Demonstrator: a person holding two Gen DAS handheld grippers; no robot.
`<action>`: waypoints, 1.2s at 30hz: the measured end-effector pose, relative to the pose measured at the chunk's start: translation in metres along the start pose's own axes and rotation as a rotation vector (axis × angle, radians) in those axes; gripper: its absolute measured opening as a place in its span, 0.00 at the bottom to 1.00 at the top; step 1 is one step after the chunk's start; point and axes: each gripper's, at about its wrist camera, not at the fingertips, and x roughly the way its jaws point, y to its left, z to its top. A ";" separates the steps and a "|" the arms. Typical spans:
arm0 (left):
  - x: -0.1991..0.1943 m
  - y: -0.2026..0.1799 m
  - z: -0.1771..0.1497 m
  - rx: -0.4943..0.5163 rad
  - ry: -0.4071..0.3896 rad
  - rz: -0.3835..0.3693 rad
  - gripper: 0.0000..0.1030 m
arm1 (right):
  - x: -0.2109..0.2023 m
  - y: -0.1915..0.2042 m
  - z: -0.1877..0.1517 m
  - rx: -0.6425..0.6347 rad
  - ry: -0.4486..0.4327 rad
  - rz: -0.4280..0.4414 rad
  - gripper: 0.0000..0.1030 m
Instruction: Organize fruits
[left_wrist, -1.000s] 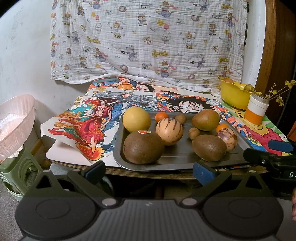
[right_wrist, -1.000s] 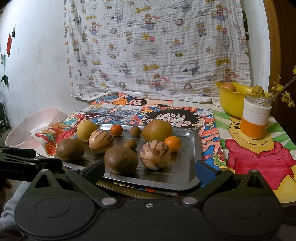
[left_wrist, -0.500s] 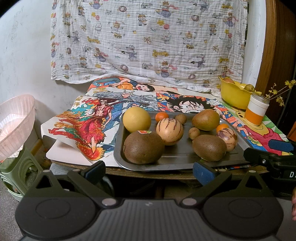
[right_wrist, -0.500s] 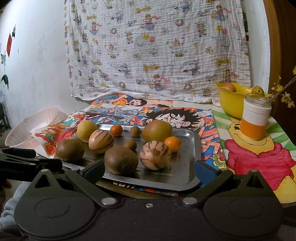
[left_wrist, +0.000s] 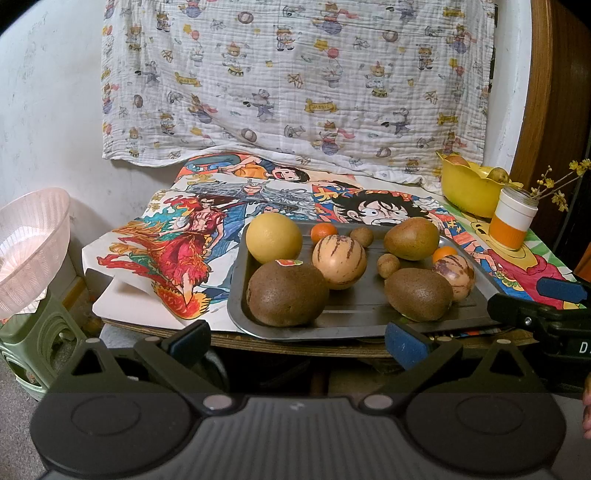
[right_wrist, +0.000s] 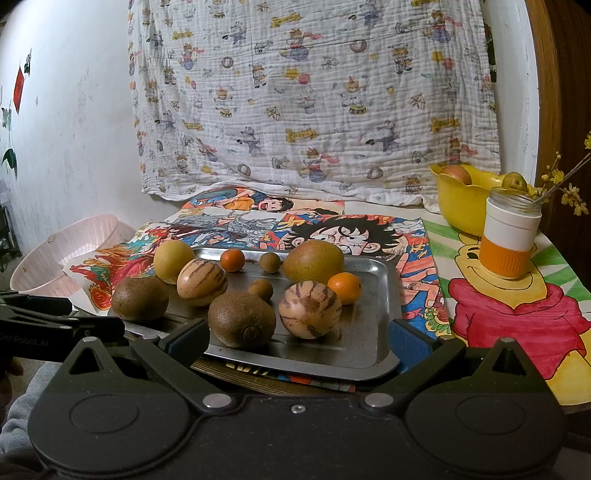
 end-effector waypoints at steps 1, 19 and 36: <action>0.000 0.000 0.000 0.000 0.000 0.000 0.99 | 0.000 0.000 0.000 0.000 0.000 0.000 0.99; 0.001 0.002 -0.002 -0.005 0.002 0.000 0.99 | 0.000 0.000 -0.001 0.001 0.000 0.002 0.99; 0.000 0.000 -0.002 0.002 0.000 0.008 0.99 | 0.000 0.001 -0.001 0.004 0.004 0.005 0.99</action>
